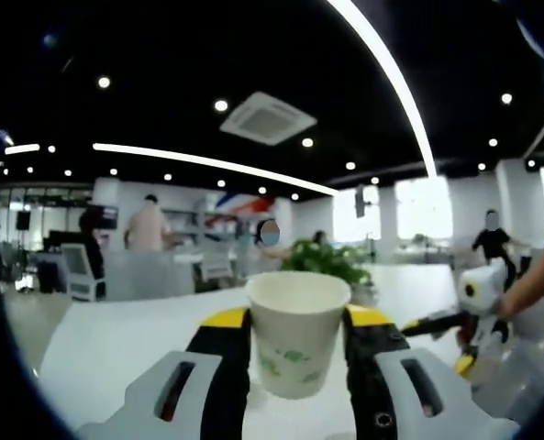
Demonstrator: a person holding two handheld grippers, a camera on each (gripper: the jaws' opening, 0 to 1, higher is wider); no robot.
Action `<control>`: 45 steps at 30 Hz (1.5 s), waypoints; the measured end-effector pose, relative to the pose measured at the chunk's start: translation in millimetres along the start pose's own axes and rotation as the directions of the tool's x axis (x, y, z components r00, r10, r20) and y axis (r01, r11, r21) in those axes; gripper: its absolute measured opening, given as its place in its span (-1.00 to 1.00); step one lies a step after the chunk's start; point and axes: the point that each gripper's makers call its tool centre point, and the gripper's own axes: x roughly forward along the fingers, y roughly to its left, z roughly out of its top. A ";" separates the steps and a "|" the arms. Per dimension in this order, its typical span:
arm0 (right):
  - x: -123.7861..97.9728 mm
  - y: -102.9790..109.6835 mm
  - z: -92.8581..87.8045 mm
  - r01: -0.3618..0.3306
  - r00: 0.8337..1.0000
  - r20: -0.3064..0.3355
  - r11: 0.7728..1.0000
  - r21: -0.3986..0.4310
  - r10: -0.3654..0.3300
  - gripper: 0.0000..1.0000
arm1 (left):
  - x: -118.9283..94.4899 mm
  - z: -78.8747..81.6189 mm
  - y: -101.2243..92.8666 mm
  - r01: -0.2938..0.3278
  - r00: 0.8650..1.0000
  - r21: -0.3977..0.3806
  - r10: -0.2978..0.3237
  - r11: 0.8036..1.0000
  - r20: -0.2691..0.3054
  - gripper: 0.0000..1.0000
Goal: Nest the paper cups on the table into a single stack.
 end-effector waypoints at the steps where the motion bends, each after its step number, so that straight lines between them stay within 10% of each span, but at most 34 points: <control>1: -0.4 0.2 -0.4 0.000 1.000 -0.001 1.000 -0.001 0.000 1.00 | -1.7 -0.8 -2.9 0.003 1.000 0.001 -0.003 1.000 0.000 -0.23; 45: -3.9 3.5 2.2 0.014 1.000 0.020 1.000 0.004 -0.014 1.00 | -31.6 -53.4 -39.3 0.036 0.998 -0.013 -0.037 0.999 -0.045 -0.23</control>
